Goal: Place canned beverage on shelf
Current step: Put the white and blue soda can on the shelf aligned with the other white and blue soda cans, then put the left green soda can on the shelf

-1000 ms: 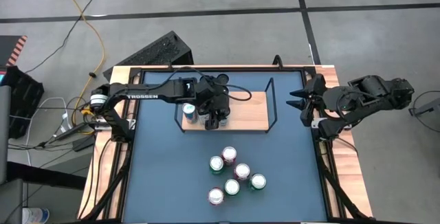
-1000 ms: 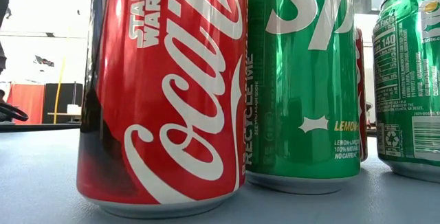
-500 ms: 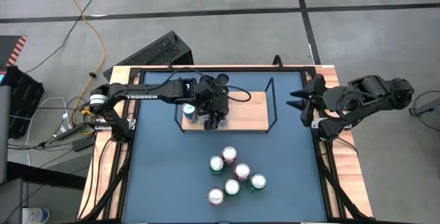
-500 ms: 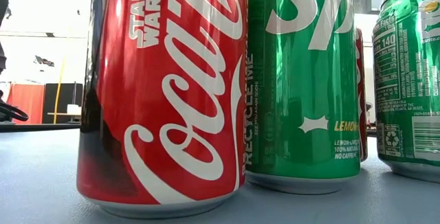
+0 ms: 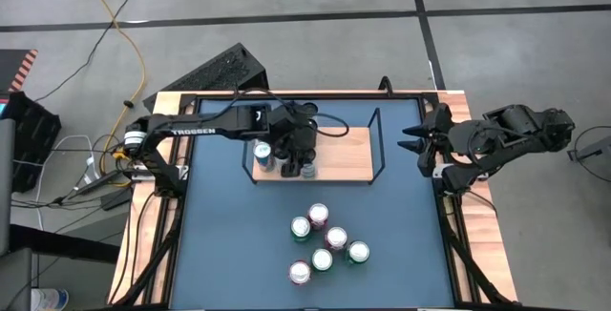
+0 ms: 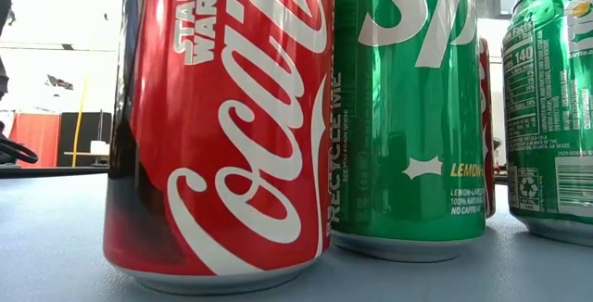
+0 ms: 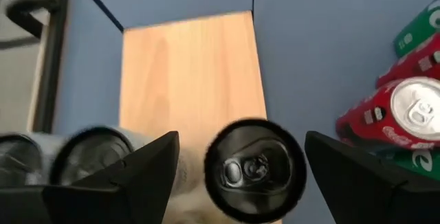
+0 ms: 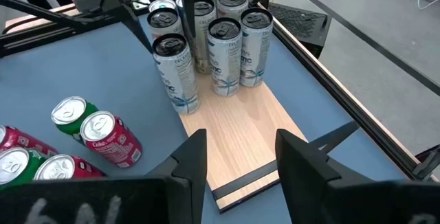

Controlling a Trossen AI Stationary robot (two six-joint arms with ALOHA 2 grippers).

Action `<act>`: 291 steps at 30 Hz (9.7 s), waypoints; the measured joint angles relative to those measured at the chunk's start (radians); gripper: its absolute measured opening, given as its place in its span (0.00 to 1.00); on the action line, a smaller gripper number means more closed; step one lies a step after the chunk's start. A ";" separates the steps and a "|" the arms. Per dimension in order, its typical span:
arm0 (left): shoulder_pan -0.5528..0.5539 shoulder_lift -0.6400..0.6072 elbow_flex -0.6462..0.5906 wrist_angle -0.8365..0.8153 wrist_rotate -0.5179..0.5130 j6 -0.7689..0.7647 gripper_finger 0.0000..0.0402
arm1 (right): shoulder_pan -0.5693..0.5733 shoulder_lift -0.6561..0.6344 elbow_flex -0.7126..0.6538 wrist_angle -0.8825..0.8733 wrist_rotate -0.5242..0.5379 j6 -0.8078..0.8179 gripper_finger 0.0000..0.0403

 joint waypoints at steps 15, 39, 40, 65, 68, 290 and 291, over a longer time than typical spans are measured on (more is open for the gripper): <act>-0.089 -0.004 0.270 -0.195 -0.113 -0.023 0.62 | 0.000 0.028 0.000 -0.026 -0.004 -0.008 0.38; -0.287 -0.250 -0.108 0.191 -0.313 -0.226 0.00 | -0.001 0.294 0.000 0.342 -0.016 -0.150 0.38; -0.291 -0.272 -0.110 0.200 -0.345 -0.229 0.00 | -0.001 0.328 0.000 0.379 -0.018 -0.176 0.38; -0.386 -0.433 -0.111 0.175 -0.555 -0.205 0.00 | -0.064 0.835 -0.001 0.726 -0.197 -0.311 0.00; -0.400 -0.433 -0.111 0.171 -0.588 -0.205 0.00 | -0.090 0.857 -0.001 0.743 -0.204 -0.336 0.00; 0.201 0.572 0.671 -0.206 0.104 0.213 0.60 | 0.455 0.484 0.232 -0.390 0.088 0.631 0.72; 0.201 0.573 0.671 -0.206 0.105 0.211 0.60 | 0.455 0.484 0.232 -0.390 0.088 0.633 0.72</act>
